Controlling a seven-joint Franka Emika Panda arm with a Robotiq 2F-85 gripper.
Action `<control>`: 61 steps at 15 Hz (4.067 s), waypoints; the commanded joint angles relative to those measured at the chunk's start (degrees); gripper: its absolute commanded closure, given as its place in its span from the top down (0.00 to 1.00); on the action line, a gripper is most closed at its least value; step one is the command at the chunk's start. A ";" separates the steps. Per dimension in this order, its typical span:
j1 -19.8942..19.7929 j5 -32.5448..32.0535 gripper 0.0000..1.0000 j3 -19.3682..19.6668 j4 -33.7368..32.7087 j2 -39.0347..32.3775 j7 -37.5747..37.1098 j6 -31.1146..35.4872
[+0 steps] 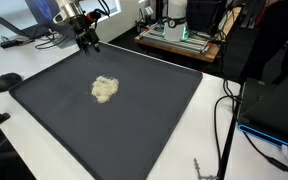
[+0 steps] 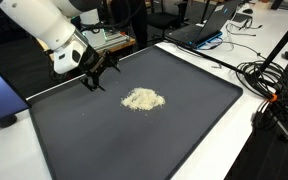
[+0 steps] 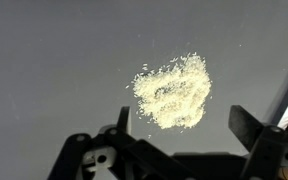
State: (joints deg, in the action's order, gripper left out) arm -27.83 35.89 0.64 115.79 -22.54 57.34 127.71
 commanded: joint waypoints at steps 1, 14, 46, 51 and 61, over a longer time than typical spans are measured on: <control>4.14 0.31 1.00 1.99 8.46 7.29 1.40 5.48; 16.54 -13.42 1.00 2.34 20.44 16.64 -7.64 24.68; 26.26 -68.32 1.00 -1.96 31.31 26.87 -47.09 26.81; 28.61 -78.51 1.00 -6.40 27.85 24.49 -60.73 22.74; 34.96 -82.82 1.00 -7.71 13.45 11.83 -75.23 8.53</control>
State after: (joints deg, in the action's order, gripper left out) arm 4.59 -44.37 -7.62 134.32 -5.64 -14.05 140.44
